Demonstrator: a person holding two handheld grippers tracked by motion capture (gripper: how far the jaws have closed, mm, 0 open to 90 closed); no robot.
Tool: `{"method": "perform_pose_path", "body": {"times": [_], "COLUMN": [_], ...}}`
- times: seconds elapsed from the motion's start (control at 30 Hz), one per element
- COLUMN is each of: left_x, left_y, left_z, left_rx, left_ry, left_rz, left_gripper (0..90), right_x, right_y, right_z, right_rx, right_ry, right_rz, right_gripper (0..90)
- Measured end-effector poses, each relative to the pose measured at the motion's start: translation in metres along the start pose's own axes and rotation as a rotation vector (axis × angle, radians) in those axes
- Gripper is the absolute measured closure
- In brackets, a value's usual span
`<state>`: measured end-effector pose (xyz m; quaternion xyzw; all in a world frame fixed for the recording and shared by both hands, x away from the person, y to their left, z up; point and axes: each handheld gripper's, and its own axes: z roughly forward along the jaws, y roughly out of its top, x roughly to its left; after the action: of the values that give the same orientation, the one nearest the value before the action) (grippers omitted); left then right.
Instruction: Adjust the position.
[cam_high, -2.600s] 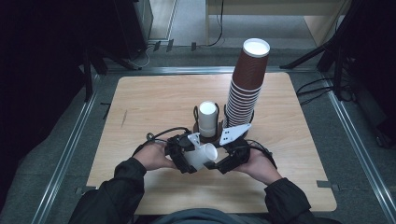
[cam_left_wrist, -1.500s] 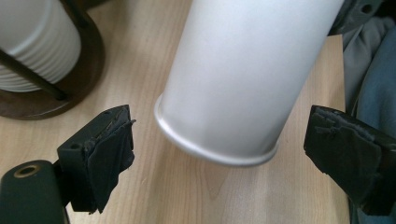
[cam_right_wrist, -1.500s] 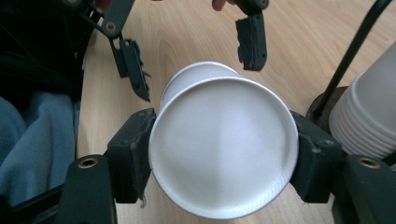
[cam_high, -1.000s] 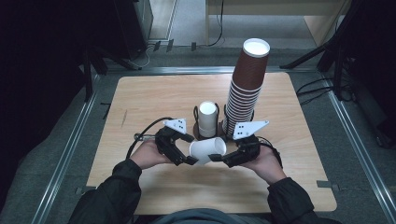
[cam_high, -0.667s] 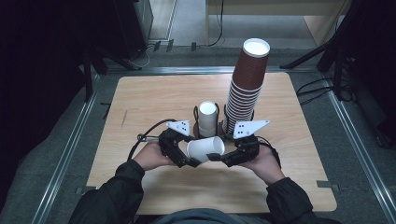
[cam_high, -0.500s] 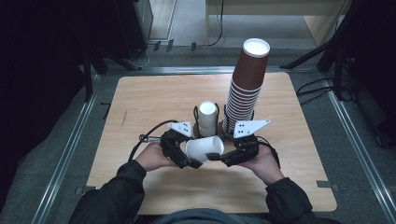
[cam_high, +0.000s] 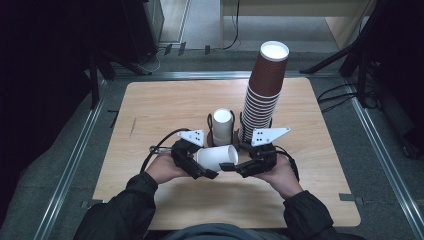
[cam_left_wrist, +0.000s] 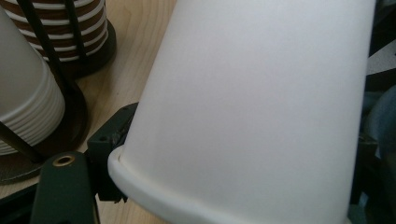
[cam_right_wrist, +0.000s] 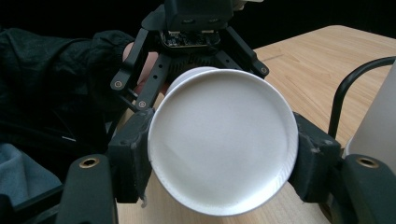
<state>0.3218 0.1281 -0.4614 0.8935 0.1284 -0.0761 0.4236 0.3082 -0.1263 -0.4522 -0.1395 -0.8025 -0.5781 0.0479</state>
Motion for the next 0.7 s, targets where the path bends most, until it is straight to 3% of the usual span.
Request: {"method": "perform_pose_path", "body": {"times": [0.1,0.17,0.23,0.3,0.47,0.7], "left_x": [-0.002,-0.003,-0.003,-0.003,-0.004,-0.002], "left_y": [0.001,0.003,0.003,0.004,0.004,0.003], "left_z": [-0.003,-0.007,-0.011,-0.017,-0.022,-0.019], "left_rx": [-0.006,0.004,0.023,0.034,0.085,0.175], "left_ry": [0.011,0.031,0.039,0.050,0.079,0.117], "left_rz": [0.012,0.019,0.018,0.000,0.015,0.020], "left_gripper": [22.5,22.6,22.6,22.6,22.6,22.5], "right_x": [0.001,0.004,0.004,0.003,0.002,-0.001], "right_y": [-0.001,0.000,0.000,-0.001,-0.007,-0.012], "right_z": [0.000,0.000,0.000,0.000,0.007,0.011], "right_rx": [0.005,0.002,0.017,0.058,0.162,0.231], "right_ry": [0.004,-0.021,-0.015,-0.019,-0.035,-0.054], "right_rz": [-0.029,-0.060,-0.061,-0.058,-0.072,-0.069], "right_gripper": [27.2,22.9,22.2,21.9,22.1,23.5]}}
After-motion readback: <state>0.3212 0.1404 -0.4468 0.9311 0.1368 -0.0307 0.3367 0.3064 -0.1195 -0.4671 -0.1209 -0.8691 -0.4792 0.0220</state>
